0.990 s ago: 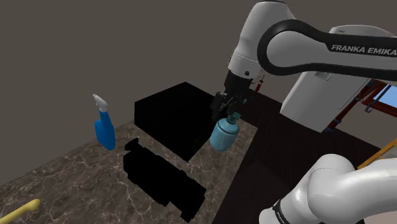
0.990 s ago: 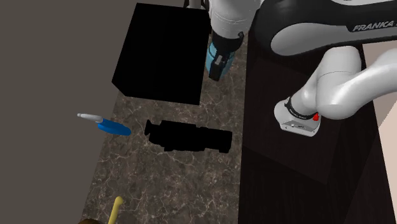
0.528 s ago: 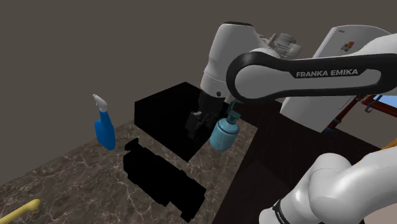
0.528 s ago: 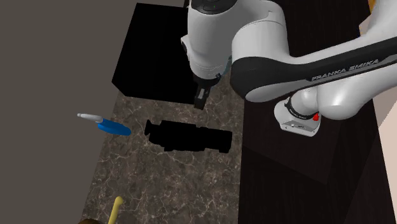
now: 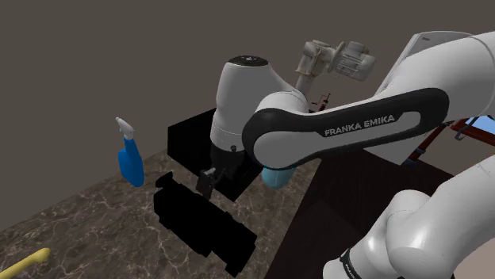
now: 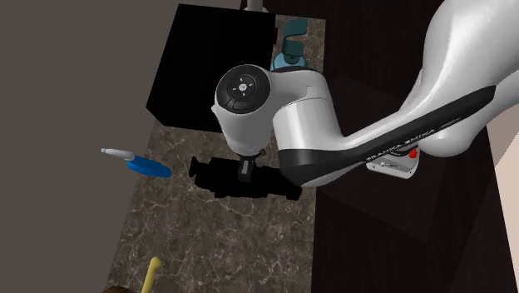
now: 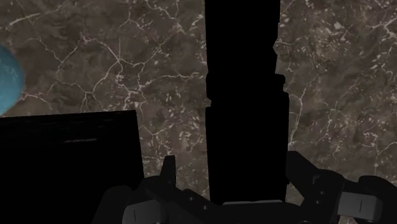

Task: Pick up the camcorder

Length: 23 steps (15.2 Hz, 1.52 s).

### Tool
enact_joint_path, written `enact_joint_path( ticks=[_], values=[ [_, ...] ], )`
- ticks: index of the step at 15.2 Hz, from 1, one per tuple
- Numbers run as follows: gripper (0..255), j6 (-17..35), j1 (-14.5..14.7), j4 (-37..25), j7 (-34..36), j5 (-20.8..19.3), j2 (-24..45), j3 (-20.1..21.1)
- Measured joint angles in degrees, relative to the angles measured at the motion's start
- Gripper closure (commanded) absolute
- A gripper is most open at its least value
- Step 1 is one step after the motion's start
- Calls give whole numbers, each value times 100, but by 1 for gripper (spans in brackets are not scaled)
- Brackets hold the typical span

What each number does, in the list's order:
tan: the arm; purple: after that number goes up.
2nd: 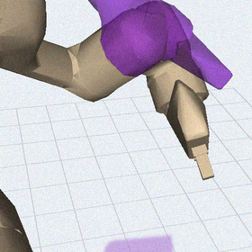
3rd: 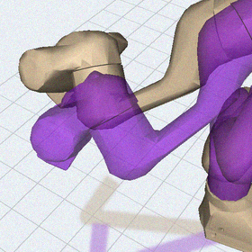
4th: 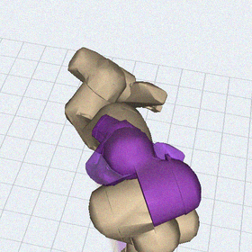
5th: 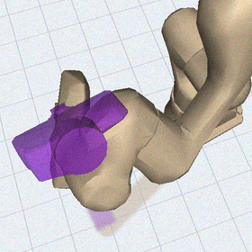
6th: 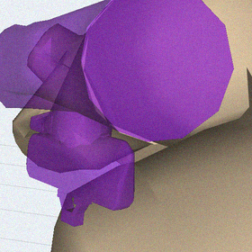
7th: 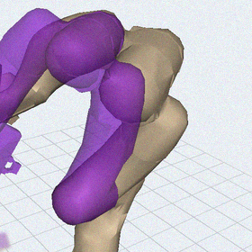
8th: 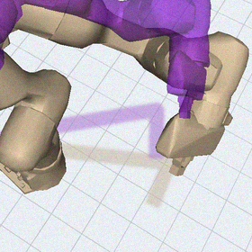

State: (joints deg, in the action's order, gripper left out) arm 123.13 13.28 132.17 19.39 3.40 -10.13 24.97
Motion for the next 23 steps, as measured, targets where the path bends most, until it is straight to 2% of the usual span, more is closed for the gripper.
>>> enact_joint_path(
  ticks=[3, 11, 12, 23],
  values=[
    [0, 292, 87, -118, 223, -272, 457, 213],
    [0, 835, 104, 4, 461, -570, 931, 287],
    [255, 870, 106, 29, 471, -578, 943, 288],
    [255, 865, 106, 34, 466, -572, 935, 289]
  ],
)
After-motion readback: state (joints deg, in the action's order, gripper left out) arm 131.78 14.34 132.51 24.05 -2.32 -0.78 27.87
